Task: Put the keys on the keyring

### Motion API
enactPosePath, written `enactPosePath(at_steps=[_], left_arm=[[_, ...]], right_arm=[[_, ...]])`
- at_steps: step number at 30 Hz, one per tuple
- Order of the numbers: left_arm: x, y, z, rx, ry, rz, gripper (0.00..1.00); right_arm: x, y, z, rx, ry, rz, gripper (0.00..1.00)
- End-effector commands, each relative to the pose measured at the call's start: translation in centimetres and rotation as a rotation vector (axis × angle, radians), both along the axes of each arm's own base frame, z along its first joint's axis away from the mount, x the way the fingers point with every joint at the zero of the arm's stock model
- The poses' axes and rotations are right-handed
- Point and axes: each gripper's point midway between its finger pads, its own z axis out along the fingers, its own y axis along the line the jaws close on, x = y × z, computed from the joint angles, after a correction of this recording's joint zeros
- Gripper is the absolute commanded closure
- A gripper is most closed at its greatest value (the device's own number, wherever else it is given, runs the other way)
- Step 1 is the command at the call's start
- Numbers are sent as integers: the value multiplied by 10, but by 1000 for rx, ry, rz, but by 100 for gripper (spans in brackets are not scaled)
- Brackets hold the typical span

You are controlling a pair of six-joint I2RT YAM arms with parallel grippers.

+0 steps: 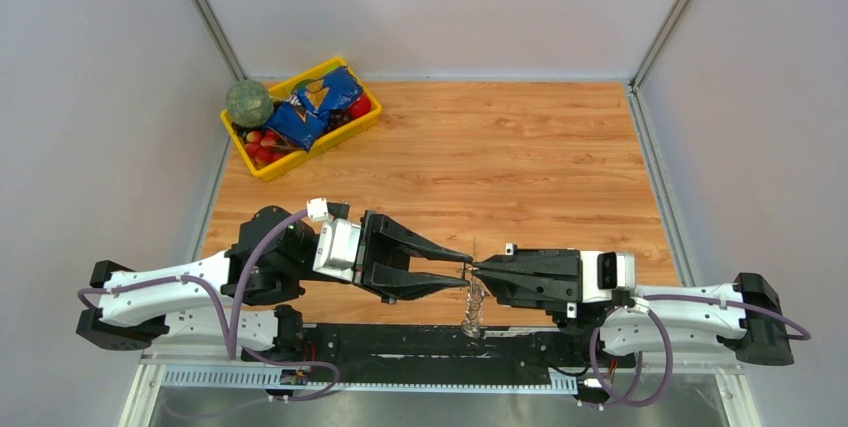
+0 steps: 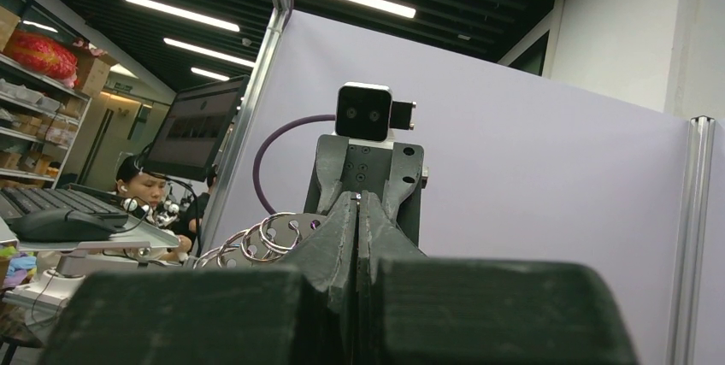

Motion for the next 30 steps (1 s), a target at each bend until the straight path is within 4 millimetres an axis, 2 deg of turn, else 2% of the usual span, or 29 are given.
enactPosePath(at_steps=[1, 9, 16, 20, 23, 30], left_arm=[[-5, 7, 19, -57, -2, -22, 62], [-3, 4, 14, -45, 0, -11, 64], [-1, 2, 11, -37, 4, -4, 69], [-1, 0, 10, -28, 5, -5, 80], [-1, -1, 8, -17, 5, -6, 97], [4, -3, 6, 10, 23, 23, 100]], right_arm=[[-5, -15, 21, 73, -13, 21, 100], [-5, -18, 22, 76, -16, 20, 100], [-6, -18, 22, 77, -19, 27, 100], [-7, -18, 23, 79, -21, 29, 100], [-7, -19, 23, 80, -23, 31, 100], [-5, -18, 22, 54, -8, 25, 100]])
